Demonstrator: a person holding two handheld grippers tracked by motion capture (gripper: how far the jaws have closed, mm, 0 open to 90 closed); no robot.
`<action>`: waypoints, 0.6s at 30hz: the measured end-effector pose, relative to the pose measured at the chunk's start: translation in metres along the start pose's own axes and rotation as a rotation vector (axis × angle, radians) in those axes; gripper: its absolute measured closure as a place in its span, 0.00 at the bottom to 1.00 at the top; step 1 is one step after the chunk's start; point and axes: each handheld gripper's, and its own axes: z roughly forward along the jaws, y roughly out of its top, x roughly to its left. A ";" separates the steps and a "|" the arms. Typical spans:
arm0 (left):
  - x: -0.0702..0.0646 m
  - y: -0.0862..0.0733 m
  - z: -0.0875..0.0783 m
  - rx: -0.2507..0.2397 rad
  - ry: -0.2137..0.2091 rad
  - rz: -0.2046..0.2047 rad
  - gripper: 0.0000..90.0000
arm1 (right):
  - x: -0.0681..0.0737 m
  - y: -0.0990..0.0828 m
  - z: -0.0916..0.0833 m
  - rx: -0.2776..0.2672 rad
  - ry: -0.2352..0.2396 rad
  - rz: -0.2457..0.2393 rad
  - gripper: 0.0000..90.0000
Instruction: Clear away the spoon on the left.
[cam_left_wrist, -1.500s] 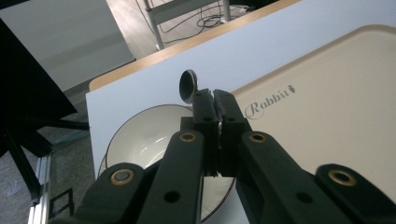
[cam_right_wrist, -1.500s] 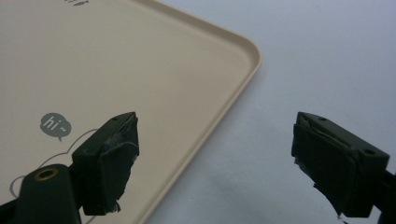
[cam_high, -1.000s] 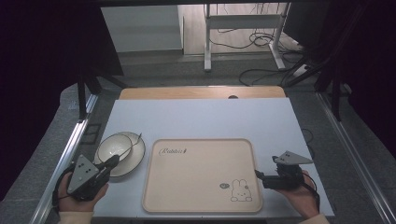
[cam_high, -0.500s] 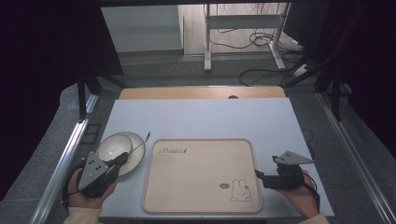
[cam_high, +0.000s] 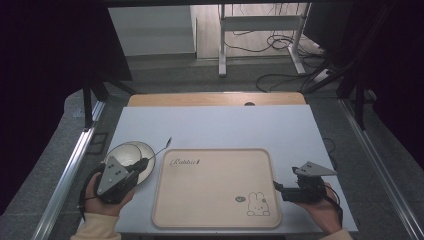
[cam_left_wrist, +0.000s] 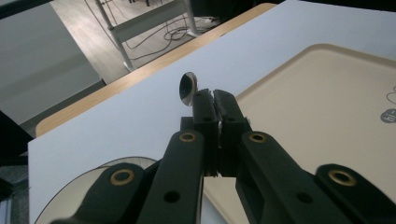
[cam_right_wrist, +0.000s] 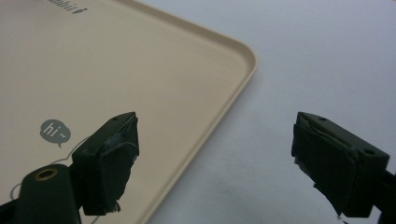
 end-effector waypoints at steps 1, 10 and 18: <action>0.000 0.002 0.002 0.001 -0.004 0.003 1.00 | 0.000 0.000 0.000 -0.001 0.000 0.002 0.17; -0.004 0.016 0.017 -0.010 -0.033 0.018 1.00 | -0.001 0.000 -0.002 -0.010 -0.002 0.009 0.17; -0.013 0.015 0.028 -0.001 -0.066 0.025 1.00 | -0.001 0.000 -0.002 -0.009 -0.004 0.006 0.17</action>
